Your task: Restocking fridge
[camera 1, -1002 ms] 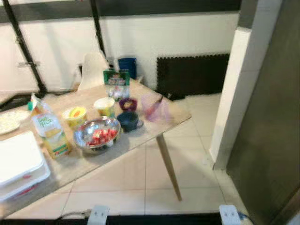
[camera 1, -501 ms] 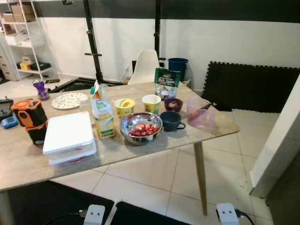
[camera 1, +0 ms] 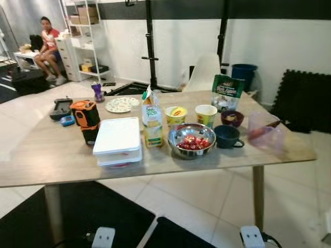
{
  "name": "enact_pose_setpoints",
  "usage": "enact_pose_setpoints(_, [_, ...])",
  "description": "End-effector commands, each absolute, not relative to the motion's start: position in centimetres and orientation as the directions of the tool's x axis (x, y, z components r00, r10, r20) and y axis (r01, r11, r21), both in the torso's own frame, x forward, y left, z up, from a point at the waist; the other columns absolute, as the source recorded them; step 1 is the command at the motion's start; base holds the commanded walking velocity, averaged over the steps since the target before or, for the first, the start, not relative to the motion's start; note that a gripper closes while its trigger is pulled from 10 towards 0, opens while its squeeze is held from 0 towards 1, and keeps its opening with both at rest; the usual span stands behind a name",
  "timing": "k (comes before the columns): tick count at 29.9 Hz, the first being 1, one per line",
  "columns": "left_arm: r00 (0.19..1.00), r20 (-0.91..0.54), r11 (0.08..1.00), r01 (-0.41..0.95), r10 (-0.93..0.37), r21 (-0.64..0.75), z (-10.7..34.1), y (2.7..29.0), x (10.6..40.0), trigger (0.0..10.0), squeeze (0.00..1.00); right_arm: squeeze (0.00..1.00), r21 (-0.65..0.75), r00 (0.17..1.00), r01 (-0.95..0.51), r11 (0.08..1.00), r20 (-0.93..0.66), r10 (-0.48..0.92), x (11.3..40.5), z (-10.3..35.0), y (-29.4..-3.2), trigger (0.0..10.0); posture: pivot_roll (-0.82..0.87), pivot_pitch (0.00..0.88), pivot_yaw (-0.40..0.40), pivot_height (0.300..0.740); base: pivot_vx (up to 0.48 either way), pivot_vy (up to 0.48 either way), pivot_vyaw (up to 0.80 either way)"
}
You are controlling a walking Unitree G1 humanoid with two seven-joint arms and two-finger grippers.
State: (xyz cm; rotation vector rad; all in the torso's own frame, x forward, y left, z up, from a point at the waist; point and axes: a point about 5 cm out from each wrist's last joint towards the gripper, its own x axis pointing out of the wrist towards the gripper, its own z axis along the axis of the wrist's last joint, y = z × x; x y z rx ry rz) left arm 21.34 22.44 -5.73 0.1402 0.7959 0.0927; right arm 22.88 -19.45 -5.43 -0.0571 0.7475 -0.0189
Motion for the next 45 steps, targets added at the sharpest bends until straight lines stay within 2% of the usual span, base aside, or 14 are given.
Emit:
enact_pose_setpoints(1, [0.707, -0.697, 0.989, -0.021, 0.119, 0.148, -5.5, 21.9, 21.9, 10.0, 0.0, 0.0, -0.058, 0.722, 0.007, 0.998, -0.691, -0.045, 22.5, -5.7, -19.7, 10.0, -0.03, 0.052, -0.006, 0.74, 0.0, 0.0, 0.0])
enact_pose_setpoints(7, [0.725, -0.676, 0.989, -0.144, 0.133, 0.04, -5.1, 22.0, 22.5, 10.0, 0.0, 0.0, -0.058, 0.722, 0.003, 0.998, -0.691, -0.043, 22.5, -5.7, -19.6, 10.0, -0.03, 0.045, -0.008, 0.74, 0.0, 0.0, 0.0])
enact_pose_setpoints(11, [0.728, -0.672, 0.987, -0.159, 0.137, 0.029, -5.1, 22.1, 22.5, 10.0, 0.0, 0.0, -0.059, 0.722, 0.004, 0.998, -0.69, -0.044, 22.5, -5.7, -19.5, 10.0, -0.03, 0.042, -0.009, 0.74, 0.0, 0.0, 0.0])
enact_pose_setpoints(18, [0.708, -0.688, 0.983, -0.179, 0.161, 0.045, -5.2, 22.4, 22.3, 10.0, 0.0, 0.0, -0.058, 0.724, -0.004, 0.998, -0.688, -0.037, 22.8, -5.5, -19.6, 10.0, -0.03, 0.029, -0.019, 0.74, 0.0, -0.343, 0.0])
enact_pose_setpoints(31, [0.699, -0.696, 0.984, -0.172, 0.162, 0.056, -5.5, 22.3, 22.0, 10.0, 0.0, 0.0, -0.059, 0.726, -0.015, 0.998, -0.687, -0.03, 22.9, -5.4, -19.6, 10.0, -0.02, 0.023, -0.036, 0.74, 0.0, 0.0, 0.0])
enact_pose_setpoints(39, [0.691, -0.706, 0.988, -0.093, 0.152, 0.122, -5.7, 22.4, 21.3, 10.0, 0.0, 0.0, -0.055, 0.727, -0.034, 0.998, -0.686, -0.013, 23.4, -5.2, -19.1, 10.0, -0.01, 0.034, -0.047, 0.74, 0.0, 0.0, 0.0])
enact_pose_setpoints(45, [0.688, -0.71, 0.988, -0.094, 0.154, 0.123, -5.8, 22.5, 21.2, 10.0, 0.0, 0.0, -0.052, 0.729, -0.038, 0.998, -0.685, -0.008, 23.4, -5.3, -18.8, 10.0, 0.0, 0.039, -0.047, 0.74, 0.0, 0.0, 0.0])
